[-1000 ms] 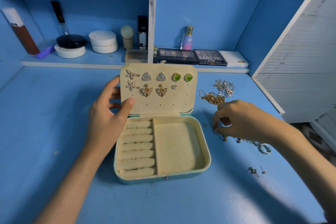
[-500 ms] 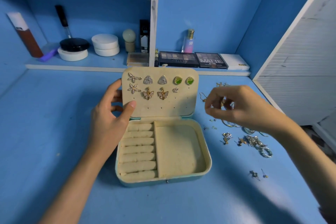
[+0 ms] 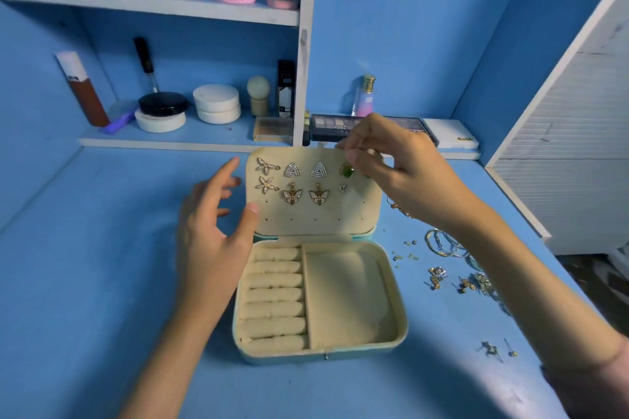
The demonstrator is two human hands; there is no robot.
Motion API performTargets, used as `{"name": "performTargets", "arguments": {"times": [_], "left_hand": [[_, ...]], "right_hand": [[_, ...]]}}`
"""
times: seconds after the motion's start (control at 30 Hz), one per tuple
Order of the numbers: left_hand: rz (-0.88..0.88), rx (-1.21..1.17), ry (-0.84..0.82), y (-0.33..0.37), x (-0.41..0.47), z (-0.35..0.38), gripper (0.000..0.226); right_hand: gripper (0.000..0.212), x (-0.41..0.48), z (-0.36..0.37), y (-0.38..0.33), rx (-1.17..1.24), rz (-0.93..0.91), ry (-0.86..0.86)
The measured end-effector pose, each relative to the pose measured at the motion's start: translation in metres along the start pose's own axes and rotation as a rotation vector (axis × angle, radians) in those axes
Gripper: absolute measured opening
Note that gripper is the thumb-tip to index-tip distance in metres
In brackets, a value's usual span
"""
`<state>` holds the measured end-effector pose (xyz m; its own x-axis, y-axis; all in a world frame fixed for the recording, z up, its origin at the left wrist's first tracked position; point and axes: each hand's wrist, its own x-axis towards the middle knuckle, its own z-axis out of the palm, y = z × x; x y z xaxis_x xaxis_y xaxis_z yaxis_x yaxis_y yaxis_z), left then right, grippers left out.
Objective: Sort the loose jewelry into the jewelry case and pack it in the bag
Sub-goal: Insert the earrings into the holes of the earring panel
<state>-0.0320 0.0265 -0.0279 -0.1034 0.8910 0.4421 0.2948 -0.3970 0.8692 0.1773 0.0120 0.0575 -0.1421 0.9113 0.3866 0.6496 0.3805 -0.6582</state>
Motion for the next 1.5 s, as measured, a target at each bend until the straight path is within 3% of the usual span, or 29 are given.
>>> {"name": "performTargets", "arguments": {"times": [0.1, 0.27, 0.37, 0.47, 0.6, 0.87, 1.03, 1.17, 1.33, 1.5], "left_hand": [[-0.058, -0.196, 0.060, 0.035, -0.021, 0.008, 0.026], [-0.720, -0.883, -0.219, 0.082, -0.051, 0.043, 0.032], [-1.018, -1.212, -0.121, 0.087, -0.049, 0.050, 0.030], [-1.132, -1.349, -0.044, 0.089, -0.047, 0.052, 0.036], [-1.183, -1.411, -0.019, 0.094, -0.046, 0.050, 0.053], [-1.201, -1.439, -0.034, 0.101, -0.052, 0.043, 0.047], [-1.163, -1.431, -0.054, 0.102, -0.061, 0.036, 0.043], [-1.117, -1.359, -0.061, 0.103, -0.071, 0.034, 0.034], [-1.082, -1.240, -0.019, 0.101, -0.082, 0.037, 0.048], [-1.114, -1.200, 0.000, 0.096, -0.088, 0.036, 0.040]], "right_hand": [[0.006, -0.003, -0.001, -0.001, -0.015, 0.000, 0.010], [0.014, -0.009, -0.002, -0.003, -0.021, -0.014, 0.021], [0.017, -0.013, -0.003, -0.006, -0.020, 0.004, 0.010], [0.012, -0.018, -0.005, -0.008, -0.022, 0.010, 0.005], [0.012, -0.025, -0.006, -0.012, -0.020, 0.014, 0.010], [0.006, -0.048, -0.012, -0.025, -0.042, -0.015, -0.011], [0.016, -0.071, -0.013, -0.031, -0.088, -0.070, -0.055], [0.006, -0.086, -0.014, -0.034, -0.042, -0.103, -0.106], [0.003, -0.087, -0.020, -0.042, 0.046, -0.039, -0.104], [0.006, -0.066, -0.025, -0.032, 0.086, 0.111, -0.093]]}}
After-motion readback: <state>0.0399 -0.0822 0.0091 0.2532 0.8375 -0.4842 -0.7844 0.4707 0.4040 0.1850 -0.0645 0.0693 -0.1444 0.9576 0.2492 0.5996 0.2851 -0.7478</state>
